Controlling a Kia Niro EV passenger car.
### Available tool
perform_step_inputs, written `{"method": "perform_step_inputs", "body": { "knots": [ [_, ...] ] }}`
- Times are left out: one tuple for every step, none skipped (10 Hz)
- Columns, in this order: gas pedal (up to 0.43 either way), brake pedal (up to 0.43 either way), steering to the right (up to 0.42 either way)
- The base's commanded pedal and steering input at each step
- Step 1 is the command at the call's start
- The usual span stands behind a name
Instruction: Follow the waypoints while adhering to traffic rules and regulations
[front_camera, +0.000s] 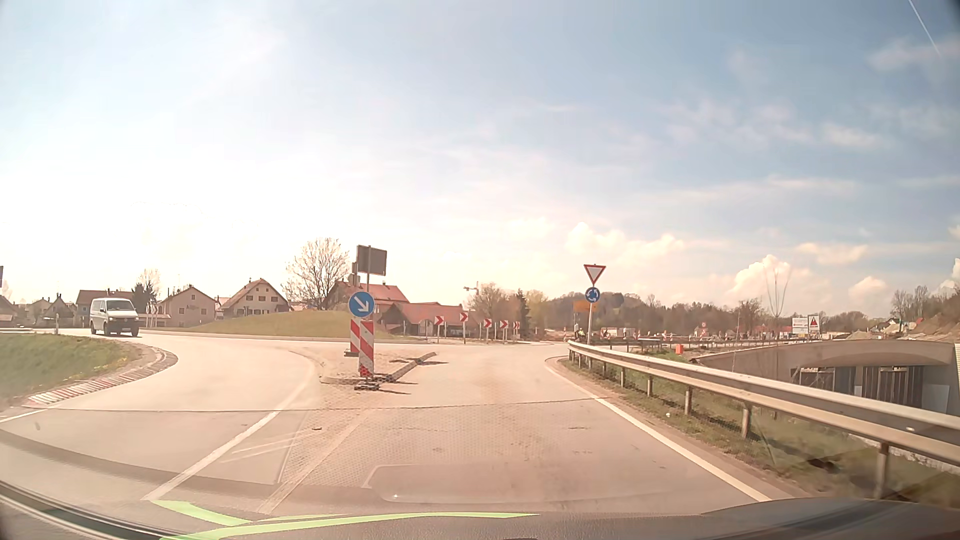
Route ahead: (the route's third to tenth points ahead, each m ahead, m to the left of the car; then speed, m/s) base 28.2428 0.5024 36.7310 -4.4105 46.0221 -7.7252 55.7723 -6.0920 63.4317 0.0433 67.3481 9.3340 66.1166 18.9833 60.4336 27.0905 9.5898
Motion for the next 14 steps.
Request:
{"method": "perform_step_inputs", "body": {
  "knots": [
    [0.0, 0.0, 0.005],
    [0.0, 0.0, 0.006],
    [0.0, 0.0, 0.007],
    [0.0, 0.0, 0.007],
    [0.0, 0.0, 0.007],
    [0.0, 0.0, 0.006],
    [0.0, 0.0, 0.005],
    [0.0, 0.0, 0.004],
    [0.0, 0.0, 0.004],
    [0.0, 0.0, 0.003],
    [0.0, 0.0, 0.005],
    [0.0, 0.0, 0.006],
    [0.0, 0.0, 0.011],
    [0.0, 0.0, 0.016]
  ]
}}
